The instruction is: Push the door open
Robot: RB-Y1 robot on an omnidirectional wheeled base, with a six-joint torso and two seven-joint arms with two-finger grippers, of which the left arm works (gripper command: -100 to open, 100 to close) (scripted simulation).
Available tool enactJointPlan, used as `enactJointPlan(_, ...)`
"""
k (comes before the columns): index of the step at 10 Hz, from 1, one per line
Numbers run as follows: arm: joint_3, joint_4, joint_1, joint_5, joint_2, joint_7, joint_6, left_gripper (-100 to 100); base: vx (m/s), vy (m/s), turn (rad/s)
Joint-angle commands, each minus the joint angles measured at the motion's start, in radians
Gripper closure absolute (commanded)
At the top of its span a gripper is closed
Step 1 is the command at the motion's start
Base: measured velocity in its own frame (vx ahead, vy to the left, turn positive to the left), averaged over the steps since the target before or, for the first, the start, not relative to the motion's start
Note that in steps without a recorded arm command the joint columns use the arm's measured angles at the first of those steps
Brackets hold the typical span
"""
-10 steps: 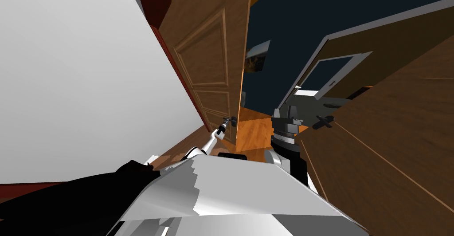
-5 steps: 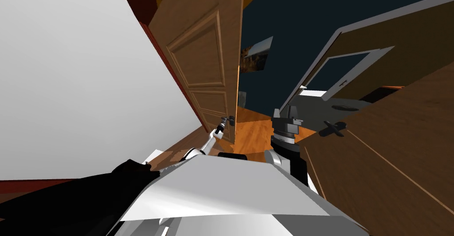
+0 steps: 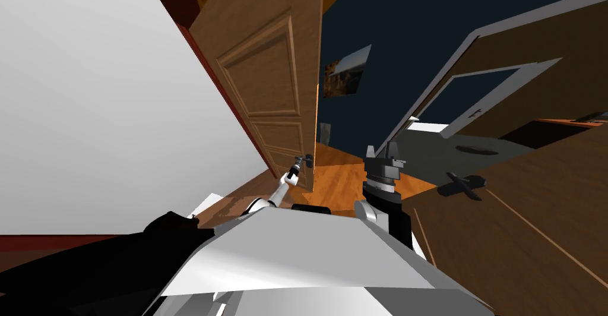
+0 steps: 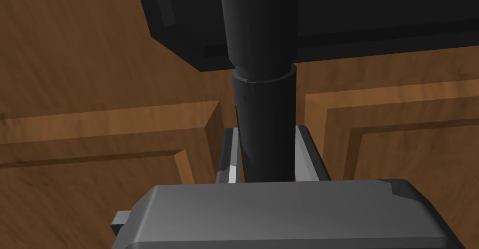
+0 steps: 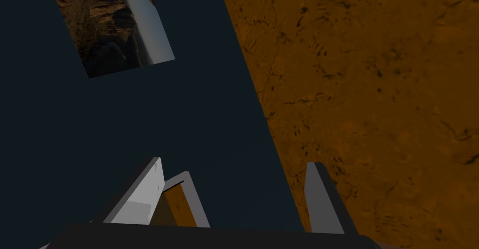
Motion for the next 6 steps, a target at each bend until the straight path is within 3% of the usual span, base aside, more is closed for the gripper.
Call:
enactJointPlan(1, 0.03, 0.0, -0.005, 0.005, -0.003, -0.011, 0.001, 100, 0.135, -0.179, 0.111)
enactJointPlan(5, 0.072, 0.004, -0.009, 0.013, -0.029, -0.026, 0.004, 100, 0.115, -0.17, 0.089)
enactJointPlan(6, 0.071, -0.001, -0.003, 0.013, -0.02, -0.024, 0.006, 100, 0.036, -0.058, 0.052)
